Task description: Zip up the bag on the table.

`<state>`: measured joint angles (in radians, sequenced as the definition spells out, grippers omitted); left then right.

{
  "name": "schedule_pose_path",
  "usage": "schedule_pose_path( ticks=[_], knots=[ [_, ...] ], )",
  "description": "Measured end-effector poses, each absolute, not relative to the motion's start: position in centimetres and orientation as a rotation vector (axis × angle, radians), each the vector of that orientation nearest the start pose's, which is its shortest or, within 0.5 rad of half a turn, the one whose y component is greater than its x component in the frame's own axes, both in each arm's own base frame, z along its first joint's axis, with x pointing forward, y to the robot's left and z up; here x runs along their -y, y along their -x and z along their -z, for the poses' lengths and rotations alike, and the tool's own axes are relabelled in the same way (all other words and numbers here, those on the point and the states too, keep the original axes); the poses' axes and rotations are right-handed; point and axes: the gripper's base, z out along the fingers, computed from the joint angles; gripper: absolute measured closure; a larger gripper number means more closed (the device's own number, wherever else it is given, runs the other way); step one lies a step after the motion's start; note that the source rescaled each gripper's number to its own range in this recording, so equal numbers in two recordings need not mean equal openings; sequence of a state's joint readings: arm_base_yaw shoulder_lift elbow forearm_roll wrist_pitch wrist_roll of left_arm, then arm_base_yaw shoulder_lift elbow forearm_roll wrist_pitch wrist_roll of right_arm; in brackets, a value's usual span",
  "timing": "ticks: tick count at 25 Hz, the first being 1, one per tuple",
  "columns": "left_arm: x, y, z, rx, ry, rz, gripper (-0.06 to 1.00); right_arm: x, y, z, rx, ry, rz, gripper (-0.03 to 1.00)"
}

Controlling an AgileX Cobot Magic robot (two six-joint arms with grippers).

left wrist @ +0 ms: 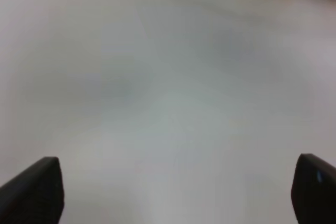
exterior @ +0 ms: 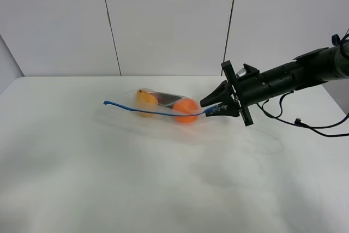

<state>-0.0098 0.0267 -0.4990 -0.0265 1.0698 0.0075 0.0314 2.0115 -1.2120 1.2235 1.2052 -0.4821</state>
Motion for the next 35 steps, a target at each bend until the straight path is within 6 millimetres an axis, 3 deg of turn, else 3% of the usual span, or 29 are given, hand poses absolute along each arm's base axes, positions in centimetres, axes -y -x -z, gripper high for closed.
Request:
schedule_pose_path(
  ticks=[3, 6, 9, 13, 17, 20, 25, 29, 32, 35],
  knots=[
    [0.2, 0.6, -27.6, -2.051, -0.018, 0.034, -0.05, -9.1, -36.2, -17.1, -2.746, -0.244, -1.625, 0.12],
    [0.2, 0.6, -27.6, -2.049, -0.012, 0.038, -0.05, -8.9, -36.6, -17.5, -2.784, -0.167, -1.552, 0.0],
    [0.2, 0.6, -27.6, -2.049, -0.012, 0.038, -0.05, -8.2, -37.6, -18.5, -2.878, -0.064, -1.355, -0.02],
    [0.2, 0.6, -27.6, -2.049, -0.012, 0.038, -0.05, -5.9, -39.3, -20.3, -3.033, 0.025, -0.844, -0.02],
    [0.2, 0.6, -27.6, -2.049, -0.012, 0.038, -0.05, -3.4, -40.8, -22.3, -3.05, 0.012, -0.366, -0.02],
    [0.2, 0.6, -27.6, -2.049, -0.012, 0.038, -0.05, -2.2, -41.3, -23.2, -3.027, 0.017, -0.161, -0.02],
    [0.2, 0.6, -27.6, -2.049, -0.012, 0.038, -0.05, -1.8, -40.9, -24.5, -2.999, 0.02, -0.094, -0.03],
    [0.2, 0.6, -27.6, -2.049, -0.011, 0.037, -0.05, -1.8, -39.6, -26.7, -2.953, 0.022, -0.093, -0.03],
    [0.2, 0.6, -27.6, -2.049, -0.011, 0.037, -0.05, -1.7, -37.2, -28.5, -2.93, 0.023, -0.093, -0.03],
    [0.2, 0.6, -27.6, -2.049, -0.011, 0.033, -0.05, -1.6, -33.6, -30.2, -2.909, 0.024, -0.094, -0.03]
  ],
)
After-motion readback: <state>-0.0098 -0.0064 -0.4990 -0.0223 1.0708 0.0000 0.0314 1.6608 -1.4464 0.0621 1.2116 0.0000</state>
